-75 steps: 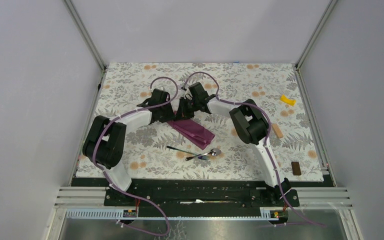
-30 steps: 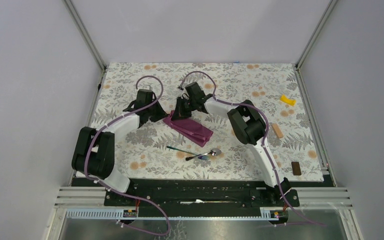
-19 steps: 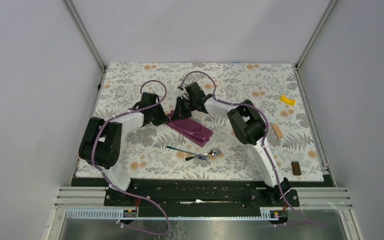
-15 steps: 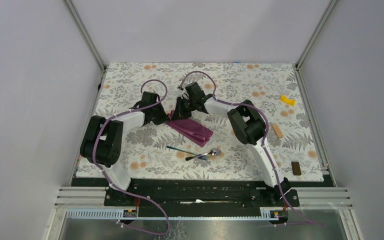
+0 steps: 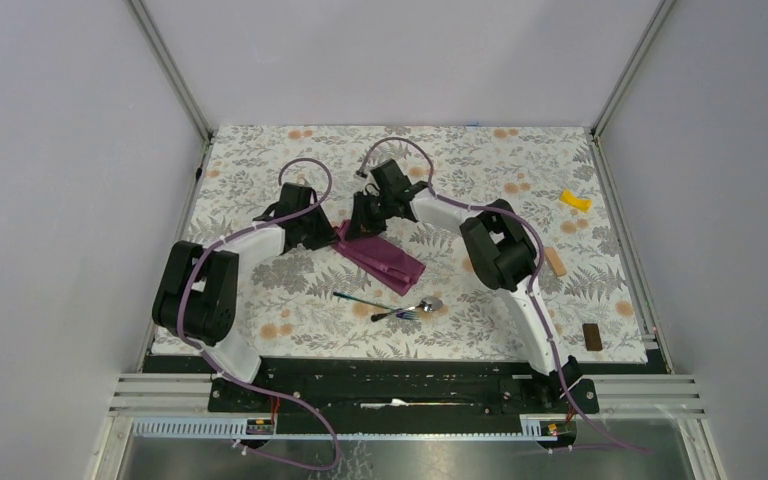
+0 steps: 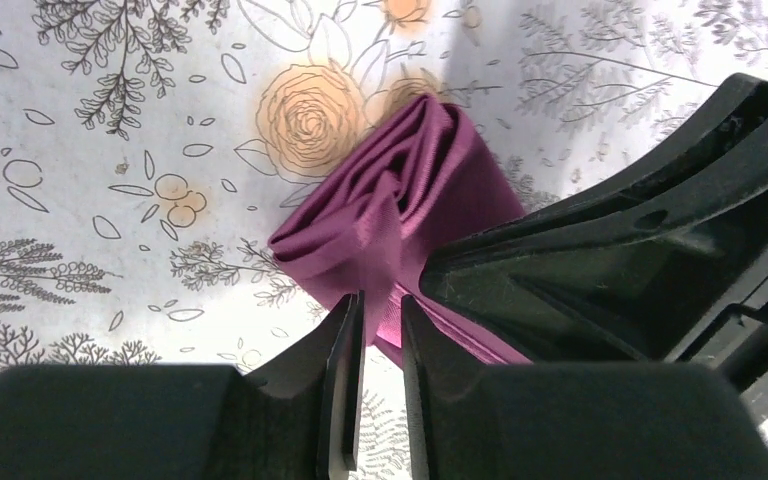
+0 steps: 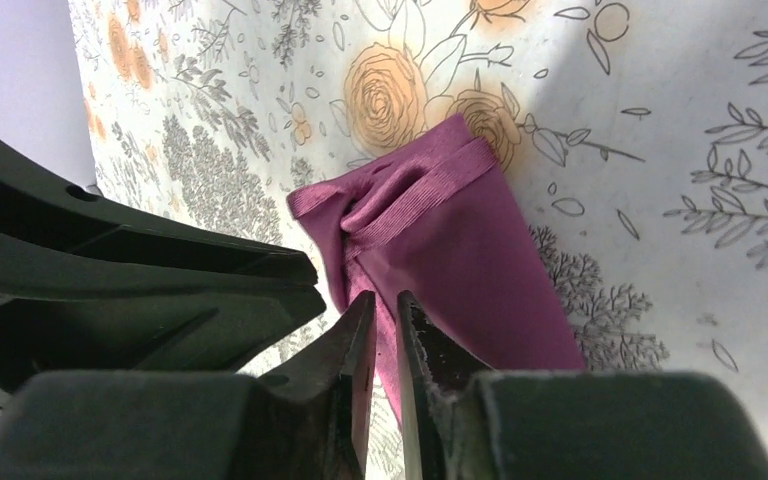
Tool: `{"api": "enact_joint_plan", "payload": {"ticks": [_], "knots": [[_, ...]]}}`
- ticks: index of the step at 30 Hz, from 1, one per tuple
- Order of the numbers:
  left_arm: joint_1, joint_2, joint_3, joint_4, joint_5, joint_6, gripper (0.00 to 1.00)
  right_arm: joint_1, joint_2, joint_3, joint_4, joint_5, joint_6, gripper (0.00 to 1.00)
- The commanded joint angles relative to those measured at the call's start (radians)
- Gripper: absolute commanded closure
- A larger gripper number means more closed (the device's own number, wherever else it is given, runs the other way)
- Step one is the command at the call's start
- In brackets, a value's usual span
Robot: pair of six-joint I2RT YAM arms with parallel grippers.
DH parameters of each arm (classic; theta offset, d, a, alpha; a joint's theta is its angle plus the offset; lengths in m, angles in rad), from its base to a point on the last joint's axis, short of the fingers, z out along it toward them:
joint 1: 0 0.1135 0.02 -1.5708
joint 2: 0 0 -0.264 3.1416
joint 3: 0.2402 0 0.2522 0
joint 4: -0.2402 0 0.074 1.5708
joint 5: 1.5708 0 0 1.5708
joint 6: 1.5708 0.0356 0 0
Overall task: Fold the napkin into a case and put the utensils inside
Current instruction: Stuff the top corner of the smaller-rectangle-folded napkin into the folded napkin, then smooth out the smaller rectangle-folded napkin at the center of the board.
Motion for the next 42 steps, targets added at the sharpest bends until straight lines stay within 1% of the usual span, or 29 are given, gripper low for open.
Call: {"api": "enact_joint_plan", "payload": {"ticks": [1, 7, 8, 11, 16, 21, 27, 31, 38, 40, 42], "knots": [[-0.004, -0.087, 0.012, -0.019, -0.015, 0.033, 0.74, -0.027, -0.136, 0.012, -0.043, 0.021, -0.046, 0.79], [0.006, -0.095, 0.002, -0.044, -0.031, 0.029, 0.70, -0.038, -0.153, -0.047, -0.045, 0.036, -0.071, 0.79], [0.009, -0.095, -0.006, -0.045, -0.034, 0.023, 0.71, -0.037, -0.152, -0.058, -0.044, 0.037, -0.072, 0.79], [0.023, -0.094, -0.045, -0.046, -0.045, 0.003, 0.77, -0.035, -0.149, -0.094, -0.030, 0.041, -0.071, 0.81], [0.024, -0.075, -0.100, 0.000, -0.056, -0.008, 0.77, -0.012, -0.130, -0.119, -0.017, 0.060, -0.074, 0.82], [0.023, 0.006, -0.098, 0.042, -0.032, -0.024, 0.81, 0.030, -0.074, -0.085, -0.032, 0.102, -0.074, 0.84], [0.021, 0.033, -0.068, 0.044, -0.045, -0.010, 0.82, 0.082, -0.005, -0.020, -0.053, 0.108, -0.063, 0.85], [0.017, 0.043, -0.055, 0.042, -0.046, -0.003, 0.82, 0.086, 0.013, 0.008, -0.047, 0.083, -0.042, 0.85], [0.015, 0.015, -0.072, 0.021, -0.057, 0.006, 0.82, 0.076, -0.062, 0.045, -0.090, 0.087, -0.070, 0.85], [0.015, -0.004, -0.088, 0.017, -0.054, 0.006, 0.81, 0.063, -0.093, 0.030, -0.096, 0.089, -0.073, 0.85], [0.016, -0.028, -0.102, 0.010, -0.053, 0.006, 0.78, 0.042, -0.124, -0.003, -0.095, 0.098, -0.072, 0.82]]}}
